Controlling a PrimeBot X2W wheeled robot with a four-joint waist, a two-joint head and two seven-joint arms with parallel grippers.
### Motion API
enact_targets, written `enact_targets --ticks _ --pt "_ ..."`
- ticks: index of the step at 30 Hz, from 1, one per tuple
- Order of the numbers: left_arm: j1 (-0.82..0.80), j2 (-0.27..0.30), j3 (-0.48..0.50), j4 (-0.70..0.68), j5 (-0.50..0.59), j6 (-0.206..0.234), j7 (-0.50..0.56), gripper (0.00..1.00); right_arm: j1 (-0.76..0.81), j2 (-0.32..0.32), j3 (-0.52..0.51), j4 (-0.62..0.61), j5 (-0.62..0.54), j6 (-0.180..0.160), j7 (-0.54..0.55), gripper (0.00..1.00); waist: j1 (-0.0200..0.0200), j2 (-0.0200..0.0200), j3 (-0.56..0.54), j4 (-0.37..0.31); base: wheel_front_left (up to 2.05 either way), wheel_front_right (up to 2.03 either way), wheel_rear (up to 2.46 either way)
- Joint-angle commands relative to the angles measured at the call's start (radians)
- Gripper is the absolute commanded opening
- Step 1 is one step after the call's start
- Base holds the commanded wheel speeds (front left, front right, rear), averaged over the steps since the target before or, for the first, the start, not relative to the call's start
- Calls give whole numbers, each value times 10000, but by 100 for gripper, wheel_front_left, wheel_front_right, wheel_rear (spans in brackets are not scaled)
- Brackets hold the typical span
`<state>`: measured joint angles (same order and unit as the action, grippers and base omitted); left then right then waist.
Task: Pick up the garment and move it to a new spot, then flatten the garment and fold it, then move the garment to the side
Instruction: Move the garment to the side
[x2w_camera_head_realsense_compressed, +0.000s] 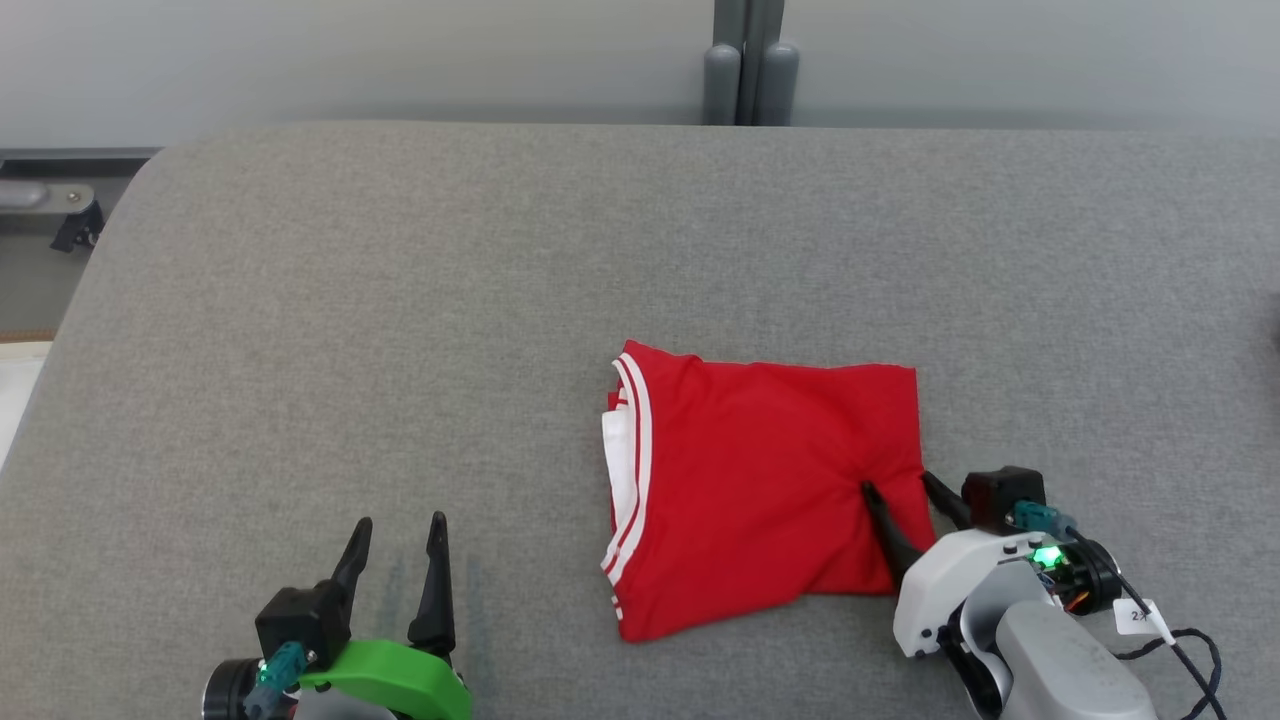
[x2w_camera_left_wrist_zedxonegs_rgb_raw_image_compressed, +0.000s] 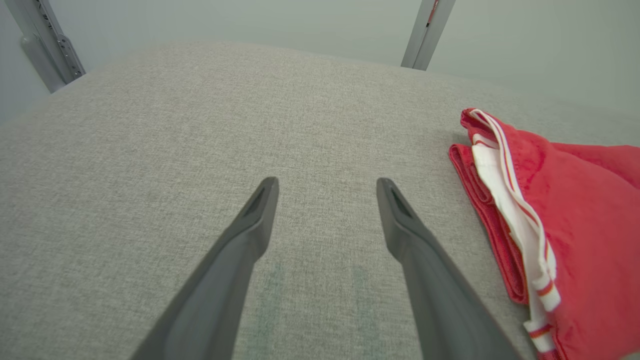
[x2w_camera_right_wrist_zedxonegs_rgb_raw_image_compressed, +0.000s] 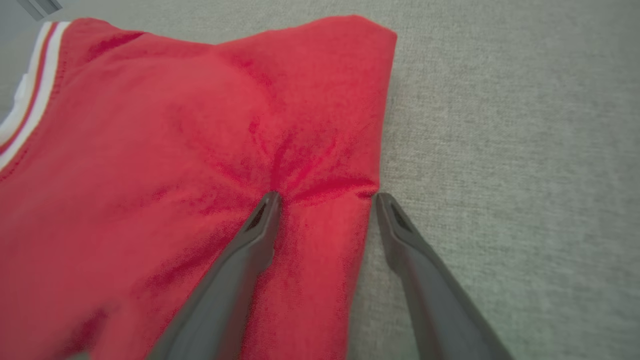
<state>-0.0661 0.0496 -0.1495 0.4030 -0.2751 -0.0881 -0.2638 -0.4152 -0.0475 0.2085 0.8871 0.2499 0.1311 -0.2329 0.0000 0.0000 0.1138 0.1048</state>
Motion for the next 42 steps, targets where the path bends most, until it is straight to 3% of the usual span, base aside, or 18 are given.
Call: enact_targets --ticks 1,2,8,22,28,34,42 --pt "-170 33 -5 30 -51 -44 -1 100 -76 -51 132 359 176 -11 34 4 0 0 140 148 0 0 0" --pt "-177 34 5 31 -51 -44 1 100 -98 -46 200 496 266 -11 -6 0 0 0 153 152 0 0 0" --pt "-96 33 82 22 -16 -71 -1 100 -388 -89 -12 763 555 -27 -270 0 0 0 31 -457 0 0 0" --pt "-323 36 -444 -384 -127 -163 -1 100 -92 -61 -735 -420 165 -17 -317 0 0 0 52 -4628 0 0 0" --pt "-459 37 -659 -353 0 -253 -1 100 145 -50 -1078 -752 134 -15 -318 0 0 0 276 -5688 0 0 0" --pt "-578 40 -799 -275 26 -325 -1 100 388 -44 -1454 -1134 122 -15 -318 0 0 0 555 -6029 0 0 0" --pt "-839 48 -805 -187 367 -413 -1 100 159 -45 -1990 -1563 -397 -15 -319 0 0 0 964 -5457 0 0 0"
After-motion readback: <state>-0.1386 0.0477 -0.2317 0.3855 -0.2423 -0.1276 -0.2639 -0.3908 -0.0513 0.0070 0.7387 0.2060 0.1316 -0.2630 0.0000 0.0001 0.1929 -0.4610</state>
